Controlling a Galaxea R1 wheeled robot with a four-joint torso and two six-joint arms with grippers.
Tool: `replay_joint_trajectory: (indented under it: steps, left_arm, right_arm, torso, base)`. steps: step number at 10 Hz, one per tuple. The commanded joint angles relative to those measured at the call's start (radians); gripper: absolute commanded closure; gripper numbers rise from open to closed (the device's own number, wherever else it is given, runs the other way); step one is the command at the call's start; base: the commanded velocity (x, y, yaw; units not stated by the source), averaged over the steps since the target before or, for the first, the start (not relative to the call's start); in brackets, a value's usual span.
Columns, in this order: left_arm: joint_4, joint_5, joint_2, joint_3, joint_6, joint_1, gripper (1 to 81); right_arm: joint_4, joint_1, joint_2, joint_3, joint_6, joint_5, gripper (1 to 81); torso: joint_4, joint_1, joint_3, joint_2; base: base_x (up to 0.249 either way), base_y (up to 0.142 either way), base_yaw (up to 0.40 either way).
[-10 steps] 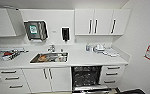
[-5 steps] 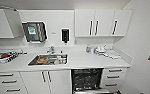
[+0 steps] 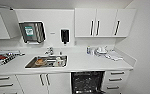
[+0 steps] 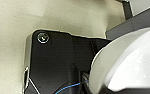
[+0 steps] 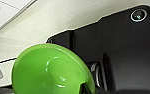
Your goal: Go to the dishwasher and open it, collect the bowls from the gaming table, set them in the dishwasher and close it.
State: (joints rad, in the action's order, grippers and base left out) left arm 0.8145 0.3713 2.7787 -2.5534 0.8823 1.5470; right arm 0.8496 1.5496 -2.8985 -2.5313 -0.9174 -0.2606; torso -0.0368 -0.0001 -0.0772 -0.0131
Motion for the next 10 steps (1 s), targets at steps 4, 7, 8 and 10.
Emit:
replay_joint_trajectory:
  steps: [4,7,8,10]
  left_arm:
    - [0.002,-0.014,-0.023,0.004,-0.002,-0.028,81.1]
    - [0.003,-0.015,-0.022,0.004,-0.002,-0.028,81.1]
    - [0.003,-0.014,-0.022,0.004,-0.002,-0.028,81.1]
    - [0.003,-0.015,-0.023,0.004,-0.002,-0.028,81.1]
  right_arm:
    - [0.009,-0.032,0.013,0.008,-0.003,0.026,81.1]
    - [0.011,-0.036,0.008,0.008,-0.003,0.027,81.1]
    - [0.011,-0.036,0.008,0.008,-0.003,0.027,81.1]
    - [0.013,-0.039,0.005,0.01,-0.003,0.027,81.1]
  torso:
    - [0.0,0.0,0.0,0.0]
    - [0.0,0.0,0.0,0.0]
    - [0.0,0.0,0.0,0.0]
    - [0.0,0.0,0.0,0.0]
  base:
    - [0.134,0.0,0.0]
    - [0.134,0.0,0.0]
    - [0.134,0.0,0.0]
    - [0.134,0.0,0.0]
